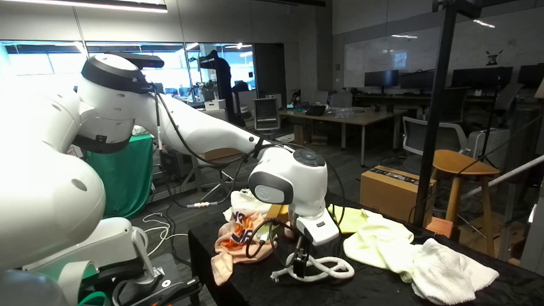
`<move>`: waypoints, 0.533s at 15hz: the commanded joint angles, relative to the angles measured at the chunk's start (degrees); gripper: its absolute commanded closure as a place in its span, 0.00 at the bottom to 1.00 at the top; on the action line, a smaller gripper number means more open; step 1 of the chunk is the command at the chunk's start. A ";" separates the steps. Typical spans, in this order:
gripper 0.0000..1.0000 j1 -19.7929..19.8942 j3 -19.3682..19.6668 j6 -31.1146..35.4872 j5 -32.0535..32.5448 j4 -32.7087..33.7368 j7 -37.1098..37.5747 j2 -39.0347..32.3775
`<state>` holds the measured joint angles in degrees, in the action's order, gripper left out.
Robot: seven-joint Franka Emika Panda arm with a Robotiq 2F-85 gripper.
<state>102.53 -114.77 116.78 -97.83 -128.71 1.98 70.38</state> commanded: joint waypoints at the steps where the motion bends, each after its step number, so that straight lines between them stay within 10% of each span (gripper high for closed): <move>1: 0.00 0.03 0.87 -1.19 -0.96 1.11 -0.26 2.30; 8: 0.00 0.98 0.93 -0.13 -1.98 2.95 0.31 4.82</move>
<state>102.93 -114.49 116.69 -98.28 -127.43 1.99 72.50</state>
